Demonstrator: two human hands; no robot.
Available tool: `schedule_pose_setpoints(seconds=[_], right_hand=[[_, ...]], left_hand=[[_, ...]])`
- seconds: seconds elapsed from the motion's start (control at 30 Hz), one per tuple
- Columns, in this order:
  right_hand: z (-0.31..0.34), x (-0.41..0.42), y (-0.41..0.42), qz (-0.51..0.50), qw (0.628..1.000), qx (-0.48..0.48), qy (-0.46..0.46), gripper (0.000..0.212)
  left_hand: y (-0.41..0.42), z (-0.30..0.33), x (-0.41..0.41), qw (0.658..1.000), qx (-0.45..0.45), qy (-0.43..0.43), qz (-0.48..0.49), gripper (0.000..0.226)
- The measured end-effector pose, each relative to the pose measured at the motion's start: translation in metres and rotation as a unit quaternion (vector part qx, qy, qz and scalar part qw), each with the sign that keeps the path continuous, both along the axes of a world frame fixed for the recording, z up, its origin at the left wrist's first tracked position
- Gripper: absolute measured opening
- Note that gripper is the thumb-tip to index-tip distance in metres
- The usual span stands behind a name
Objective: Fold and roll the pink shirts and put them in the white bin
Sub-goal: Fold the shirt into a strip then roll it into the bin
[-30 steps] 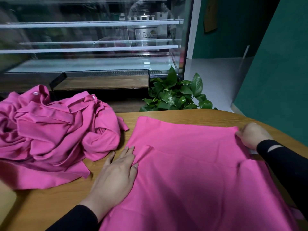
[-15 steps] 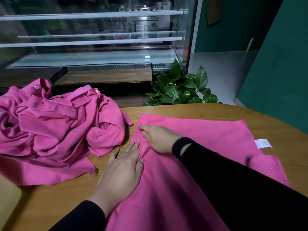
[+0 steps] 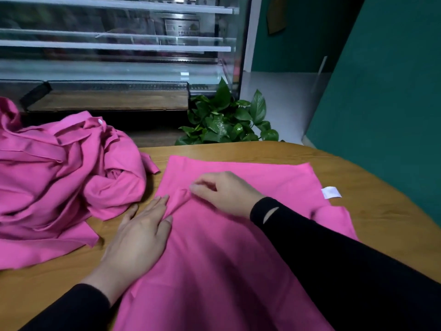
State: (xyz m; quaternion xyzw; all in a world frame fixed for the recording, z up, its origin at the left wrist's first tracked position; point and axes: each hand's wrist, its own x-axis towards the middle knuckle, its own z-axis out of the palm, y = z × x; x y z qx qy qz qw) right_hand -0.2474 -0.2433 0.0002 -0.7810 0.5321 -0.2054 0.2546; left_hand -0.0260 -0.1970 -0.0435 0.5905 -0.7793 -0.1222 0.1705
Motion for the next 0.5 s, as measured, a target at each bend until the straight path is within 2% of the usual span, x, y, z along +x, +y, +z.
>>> schedule_pose_setpoints(seconds=[0.1, 0.13, 0.2, 0.23, 0.3, 0.37, 0.5], right_hand=[[0.007, -0.04, 0.018, 0.025, 0.997, 0.05, 0.046, 0.047], [0.009, -0.054, 0.021, 0.024, 0.996, 0.055, 0.067, 0.049], [0.016, -0.082, 0.027, 0.018, 0.989, 0.079, 0.124, 0.047], [0.021, -0.096, 0.029, 0.018, 0.984, 0.097, 0.151, 0.043], [0.03, -0.123, 0.036, 0.019, 0.974, 0.138, 0.179, 0.032], [0.035, -0.146, 0.044, 0.021, 0.965, 0.179, 0.191, 0.039], [0.039, -0.177, 0.064, 0.001, 0.942, 0.227, 0.246, 0.052]], left_hand=[[0.004, 0.006, 0.0, 0.996, 0.015, 0.077, 0.033, 0.067], [0.006, 0.008, 0.0, 0.993, 0.017, 0.11, 0.037, 0.06], [0.012, 0.015, -0.001, 0.982, 0.029, 0.173, 0.067, 0.022], [0.014, 0.02, 0.0, 0.978, 0.033, 0.19, 0.078, 0.016], [0.017, 0.029, 0.002, 0.971, 0.033, 0.222, 0.081, 0.025], [0.017, 0.036, 0.003, 0.961, 0.026, 0.257, 0.095, 0.026], [0.021, 0.048, 0.005, 0.942, 0.017, 0.308, 0.129, 0.013]])
